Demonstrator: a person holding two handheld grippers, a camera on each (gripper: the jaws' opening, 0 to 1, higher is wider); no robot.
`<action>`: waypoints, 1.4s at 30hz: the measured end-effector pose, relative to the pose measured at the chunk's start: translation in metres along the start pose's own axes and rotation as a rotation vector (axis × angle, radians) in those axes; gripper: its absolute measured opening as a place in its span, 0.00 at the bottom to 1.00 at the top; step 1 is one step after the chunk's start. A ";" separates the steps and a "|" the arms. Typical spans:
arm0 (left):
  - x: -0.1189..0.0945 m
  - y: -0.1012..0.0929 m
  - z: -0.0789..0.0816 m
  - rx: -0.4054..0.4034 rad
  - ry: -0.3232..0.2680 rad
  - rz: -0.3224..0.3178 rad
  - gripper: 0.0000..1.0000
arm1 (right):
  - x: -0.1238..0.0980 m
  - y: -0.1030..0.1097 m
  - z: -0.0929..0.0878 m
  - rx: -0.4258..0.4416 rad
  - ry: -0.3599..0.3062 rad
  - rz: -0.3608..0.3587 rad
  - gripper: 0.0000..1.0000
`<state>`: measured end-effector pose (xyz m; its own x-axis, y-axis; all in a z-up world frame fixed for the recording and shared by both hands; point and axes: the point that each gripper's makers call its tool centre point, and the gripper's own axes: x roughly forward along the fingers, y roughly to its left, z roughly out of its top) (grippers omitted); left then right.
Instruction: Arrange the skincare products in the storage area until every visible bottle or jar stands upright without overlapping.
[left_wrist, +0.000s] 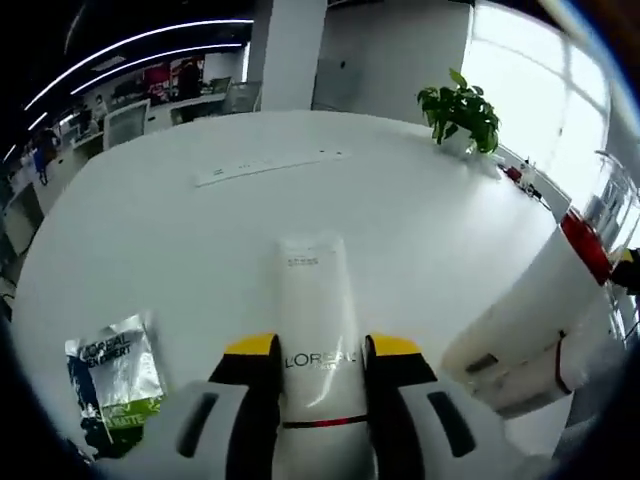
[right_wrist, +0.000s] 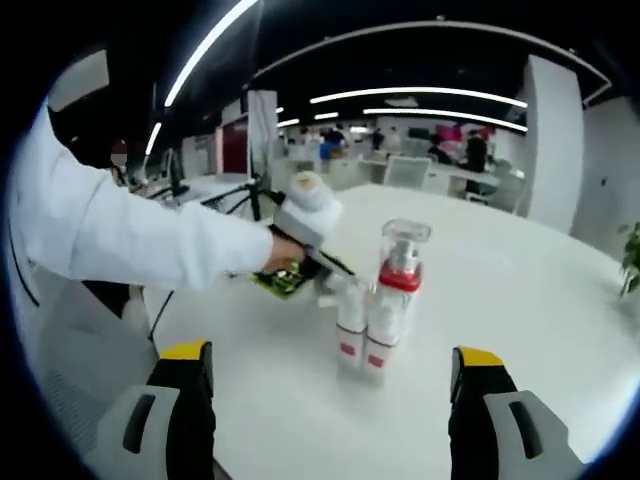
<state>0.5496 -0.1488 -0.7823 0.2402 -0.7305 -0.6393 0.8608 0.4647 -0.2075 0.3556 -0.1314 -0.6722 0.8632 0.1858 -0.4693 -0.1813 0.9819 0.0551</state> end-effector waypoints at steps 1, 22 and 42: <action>-0.002 0.002 -0.001 -0.010 -0.005 -0.002 0.28 | -0.001 0.001 0.001 0.025 -0.008 0.005 0.95; -0.064 -0.013 -0.020 -0.210 -0.137 -0.100 0.28 | -0.008 0.018 0.052 0.214 -0.207 0.067 0.80; -0.093 -0.005 -0.032 -0.270 -0.140 -0.115 0.27 | 0.029 0.094 0.057 0.362 -0.164 0.247 0.74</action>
<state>0.5089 -0.0671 -0.7451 0.2239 -0.8388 -0.4962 0.7401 0.4776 -0.4734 0.3903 -0.0316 -0.6301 0.8831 0.3909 -0.2596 -0.2401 0.8517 0.4657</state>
